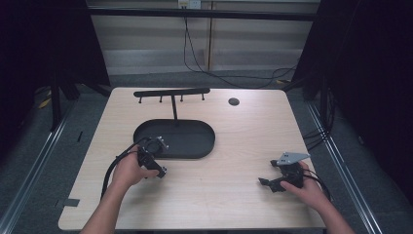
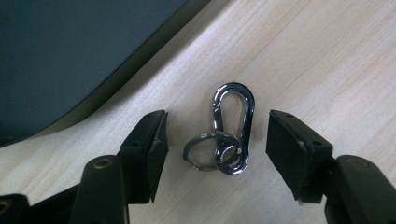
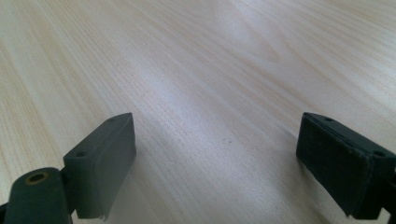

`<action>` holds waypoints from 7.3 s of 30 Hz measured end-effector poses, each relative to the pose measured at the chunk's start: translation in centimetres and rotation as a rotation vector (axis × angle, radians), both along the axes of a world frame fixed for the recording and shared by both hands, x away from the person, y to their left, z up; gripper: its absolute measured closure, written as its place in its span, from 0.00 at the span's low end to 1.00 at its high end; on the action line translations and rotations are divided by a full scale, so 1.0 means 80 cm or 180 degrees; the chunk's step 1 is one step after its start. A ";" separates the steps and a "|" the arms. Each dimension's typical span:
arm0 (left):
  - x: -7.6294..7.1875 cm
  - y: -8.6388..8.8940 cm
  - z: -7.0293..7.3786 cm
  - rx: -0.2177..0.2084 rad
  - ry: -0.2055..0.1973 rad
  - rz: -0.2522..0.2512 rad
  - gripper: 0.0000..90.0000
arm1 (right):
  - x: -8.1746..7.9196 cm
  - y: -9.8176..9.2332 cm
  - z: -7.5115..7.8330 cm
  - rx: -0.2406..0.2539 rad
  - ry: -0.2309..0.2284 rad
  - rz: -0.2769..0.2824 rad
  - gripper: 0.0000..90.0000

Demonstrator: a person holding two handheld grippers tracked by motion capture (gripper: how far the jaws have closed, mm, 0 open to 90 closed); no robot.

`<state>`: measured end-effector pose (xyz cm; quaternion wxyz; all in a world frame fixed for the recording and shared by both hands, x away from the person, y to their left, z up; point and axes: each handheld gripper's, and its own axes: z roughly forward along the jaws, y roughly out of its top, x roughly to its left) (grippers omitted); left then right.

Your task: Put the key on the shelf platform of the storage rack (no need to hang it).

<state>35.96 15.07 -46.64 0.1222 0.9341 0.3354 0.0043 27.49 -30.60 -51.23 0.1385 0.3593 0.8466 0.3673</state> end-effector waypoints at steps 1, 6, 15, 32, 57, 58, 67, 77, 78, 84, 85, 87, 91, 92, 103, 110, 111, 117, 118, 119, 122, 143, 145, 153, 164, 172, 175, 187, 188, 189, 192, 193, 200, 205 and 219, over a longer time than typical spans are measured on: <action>0.001 -0.001 -0.001 0.0032 0.0016 -0.0021 0.43 | 0.000 0.000 0.000 0.0001 0.0000 0.0000 0.13; -0.001 -0.005 -0.002 0.0155 0.0004 -0.0098 0.51 | 0.000 0.000 0.000 0.0002 0.0003 -0.0004 0.13; -0.005 -0.016 0.001 0.0318 0.0200 0.0016 0.63 | 0.000 0.000 0.000 0.0001 0.0001 -0.0002 0.13; 0.000 -0.008 0.017 0.0211 0.0352 0.0177 0.69 | 0.000 0.000 0.000 0.0001 0.0000 0.0000 0.13; 0.010 -0.008 0.076 0.0164 0.0384 0.0246 0.69 | 0.000 0.000 0.000 0.0001 0.0001 0.0000 0.13; 0.010 -0.008 0.078 0.0169 0.0384 0.0250 0.69 | 0.000 0.000 0.000 0.0001 0.0000 0.0000 0.13; 0.013 -0.006 0.092 0.0099 0.0360 0.0278 0.69 | 0.000 0.000 0.000 0.0001 0.0005 -0.0002 0.13; 0.017 -0.005 0.103 0.0108 0.0388 0.0289 0.69 | 0.000 0.000 0.000 0.0001 0.0001 -0.0001 0.13; 0.017 -0.006 0.105 0.0096 0.0382 0.0304 0.69 | 0.000 0.000 0.000 0.0001 0.0000 0.0000 0.13; 0.022 -0.006 0.111 0.0112 0.0388 0.0306 0.69 | 0.000 0.000 0.000 0.0000 0.0000 0.0000 0.13; 0.022 -0.006 0.113 0.0117 0.0386 0.0300 0.69 | 0.000 0.000 0.000 0.0000 0.0000 0.0001 0.13; 0.022 -0.007 0.114 0.0096 0.0394 0.0309 0.69 | 0.000 0.000 0.000 0.0000 0.0001 0.0001 0.13; 0.024 -0.009 0.121 0.0077 0.0386 0.0308 0.69 | 0.000 0.000 0.000 0.0000 0.0000 0.0000 0.13; 0.025 -0.009 0.122 0.0069 0.0397 0.0301 0.69 | 0.000 0.000 0.000 0.0000 0.0000 0.0000 0.13; 0.030 -0.010 0.135 0.0070 0.0396 0.0338 0.69 | 0.000 0.000 0.000 0.0004 0.0001 -0.0005 0.13; 0.035 -0.010 0.141 0.0072 0.0375 0.0375 0.69 | 0.000 0.000 0.000 0.0004 -0.0007 0.0000 0.13; 0.035 -0.011 0.142 0.0064 0.0369 0.0387 0.69 | 0.000 0.000 0.000 0.0003 -0.0007 0.0000 0.13; 0.041 -0.012 0.145 0.0032 0.0362 0.0395 0.69 | 0.000 0.000 0.000 0.0003 -0.0007 0.0000 0.13; 0.042 -0.012 0.145 0.0019 0.0370 0.0394 0.69 | 0.000 0.000 0.000 0.0004 -0.0007 -0.0001 0.13; 0.043 -0.011 0.146 0.0024 0.0363 0.0395 0.69 | 0.000 0.000 0.000 0.0003 -0.0006 0.0000 0.13; 0.046 -0.012 0.147 0.0024 0.0368 0.0413 0.69 | 0.000 0.000 0.000 0.0005 -0.0005 -0.0003 0.13; 0.070 -0.020 0.155 -0.0094 0.0259 0.0539 0.69 | 0.000 0.000 0.000 0.0004 -0.0007 0.0000 0.13; 0.073 -0.022 0.155 -0.0114 0.0237 0.0563 0.69 | 0.000 0.000 0.000 0.0004 -0.0007 0.0000 0.13; 0.082 -0.027 0.147 -0.0123 0.0187 0.0610 0.69 | 0.000 0.000 0.000 0.0004 -0.0007 0.0001 0.13; 0.088 -0.036 0.134 -0.0126 0.0137 0.0649 0.69 | 0.000 0.000 0.000 0.0004 -0.0007 0.0000 0.13; 0.091 -0.041 0.129 -0.0137 0.0113 0.0649 0.69 | 0.000 0.000 0.000 0.0004 -0.0007 0.0000 0.13; 0.091 -0.041 0.126 -0.0150 0.0090 0.0662 0.69 | 0.000 0.000 0.000 0.0004 -0.0008 0.0000 0.13; 0.095 -0.047 0.110 -0.0143 0.0071 0.0710 0.69 | 0.000 0.000 0.000 0.0003 -0.0008 0.0000 0.13; 0.095 -0.048 0.109 -0.0146 0.0064 0.0699 0.69 | 0.000 0.000 0.000 0.0004 -0.0007 0.0001 0.13; 0.095 -0.048 0.109 -0.0146 0.0064 0.0699 0.69 | 0.000 0.000 0.000 0.0004 -0.0007 0.0001 0.13; 0.097 -0.052 0.106 -0.0149 0.0045 0.0711 0.69 | 0.000 0.000 0.000 0.0004 -0.0007 0.0000 0.13; 0.097 -0.052 0.106 -0.0149 0.0045 0.0711 0.69 | 0.000 0.000 0.000 0.0004 -0.0007 0.0000 0.13; 0.099 -0.054 0.092 -0.0171 0.0049 0.0754 0.69 | 0.000 0.000 0.000 0.0004 0.0001 -0.0004 0.13; 0.100 -0.055 0.084 -0.0179 0.0047 0.0769 0.69 | 0.000 0.000 0.000 0.0005 0.0002 -0.0004 0.13; 0.100 -0.057 0.069 -0.0136 0.0011 0.0754 0.69 | 0.000 0.000 0.000 0.0001 0.0000 0.0000 0.13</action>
